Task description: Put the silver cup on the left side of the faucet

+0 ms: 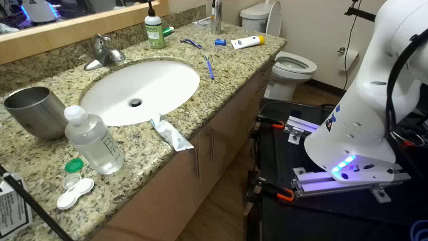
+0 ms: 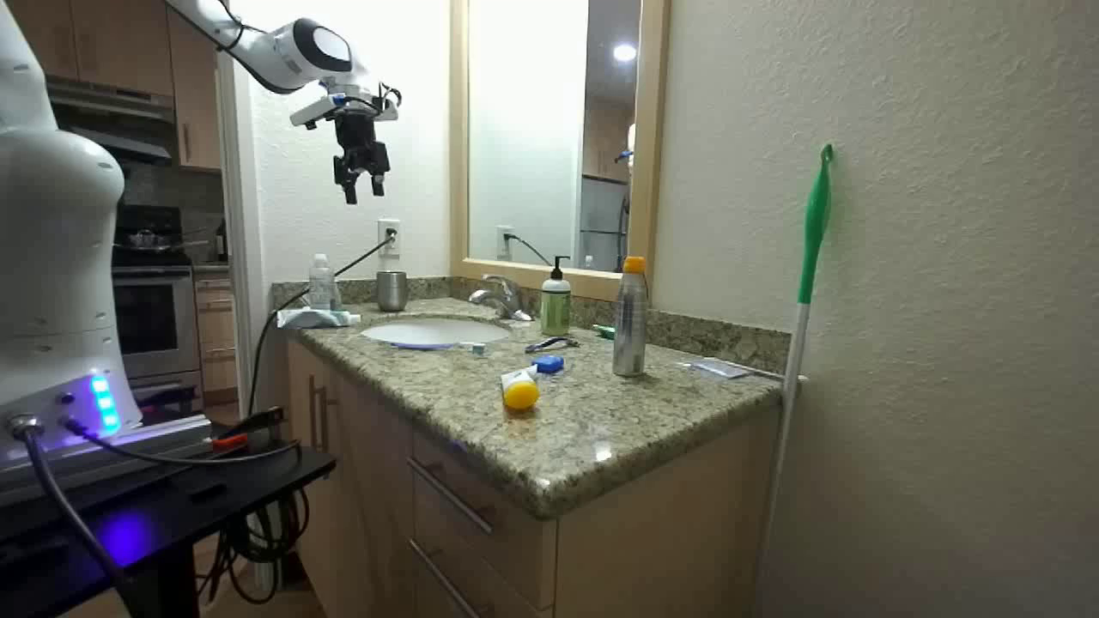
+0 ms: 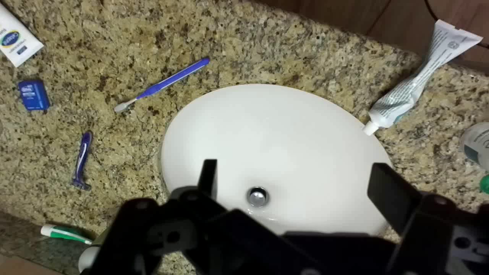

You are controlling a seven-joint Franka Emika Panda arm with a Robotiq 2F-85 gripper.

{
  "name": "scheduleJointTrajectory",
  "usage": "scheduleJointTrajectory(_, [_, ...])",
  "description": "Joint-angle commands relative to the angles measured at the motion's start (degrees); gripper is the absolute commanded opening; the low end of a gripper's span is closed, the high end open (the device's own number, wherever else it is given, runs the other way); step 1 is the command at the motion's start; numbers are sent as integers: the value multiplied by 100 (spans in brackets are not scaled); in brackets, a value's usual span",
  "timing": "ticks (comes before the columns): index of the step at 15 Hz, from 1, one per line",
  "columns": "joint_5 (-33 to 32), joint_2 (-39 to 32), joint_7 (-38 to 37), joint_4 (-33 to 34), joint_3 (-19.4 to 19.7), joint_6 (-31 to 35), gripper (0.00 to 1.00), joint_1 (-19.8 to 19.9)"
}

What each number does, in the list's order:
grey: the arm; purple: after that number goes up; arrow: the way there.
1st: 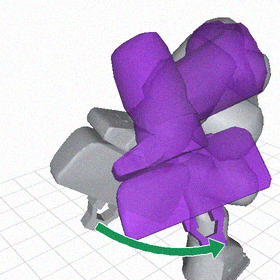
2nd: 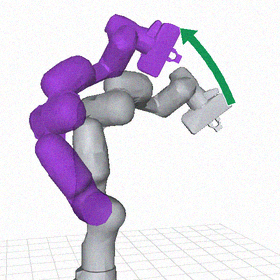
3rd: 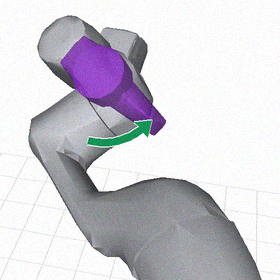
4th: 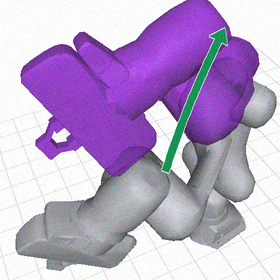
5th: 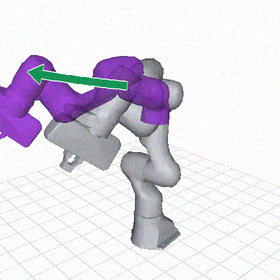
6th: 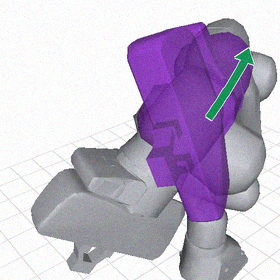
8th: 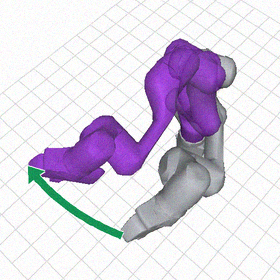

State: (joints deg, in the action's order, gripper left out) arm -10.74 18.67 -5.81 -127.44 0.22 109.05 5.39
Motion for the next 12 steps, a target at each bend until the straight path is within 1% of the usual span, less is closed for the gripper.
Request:
scheduleJointTrajectory(1, [-13, -3, -10, 14, 45, -18, 100, -50])
scheduleJointTrajectory(3, [224, -905, 379, 719, 193, -183, 100, -73])
scheduleJointTrajectory(4, [380, -1278, 659, 981, 241, -113, 100, -144])
scheduleJointTrajectory(5, [497, -1503, 834, 1201, 252, -150, 100, -178])
scheduleJointTrajectory(6, [764, -1808, 1127, 1477, 285, -160, 100, -222])
scheduleJointTrajectory(8, [958, -2522, 1396, 2181, 219, -265, 100, -233])
scheduleJointTrajectory(10, [988, -3124, 1525, 2802, 131, -299, 100, -266])
scheduleJointTrajectory(12, [944, -3589, 1688, 3228, 20, -372, 100, -338])
